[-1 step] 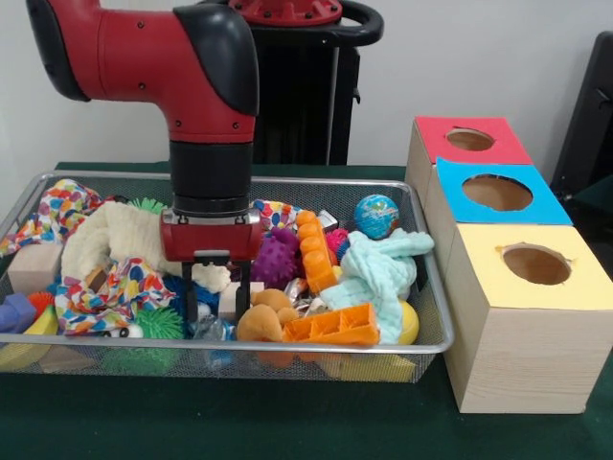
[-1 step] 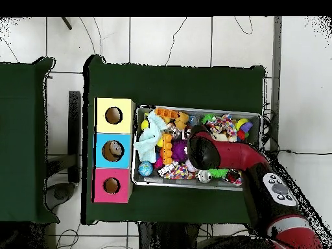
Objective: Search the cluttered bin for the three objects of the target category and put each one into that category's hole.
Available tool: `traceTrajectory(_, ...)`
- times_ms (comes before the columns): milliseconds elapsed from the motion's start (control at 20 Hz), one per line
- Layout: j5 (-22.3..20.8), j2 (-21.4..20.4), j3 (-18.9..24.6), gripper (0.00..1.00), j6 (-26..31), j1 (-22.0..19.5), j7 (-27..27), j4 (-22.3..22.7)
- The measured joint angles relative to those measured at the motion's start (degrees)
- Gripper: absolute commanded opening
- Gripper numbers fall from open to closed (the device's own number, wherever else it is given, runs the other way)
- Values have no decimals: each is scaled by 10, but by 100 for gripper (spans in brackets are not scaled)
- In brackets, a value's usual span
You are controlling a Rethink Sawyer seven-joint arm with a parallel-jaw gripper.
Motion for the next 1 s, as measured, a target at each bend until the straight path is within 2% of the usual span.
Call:
traceTrajectory(200,-7,0,20,100,-22,-18,0,13)
traceTrajectory(400,-16,0,20,100,-37,-13,0,15)
traceTrajectory(800,-22,-2,-1,100,-55,34,0,15)
traceTrajectory(1000,-22,-1,-34,100,-55,74,0,6)
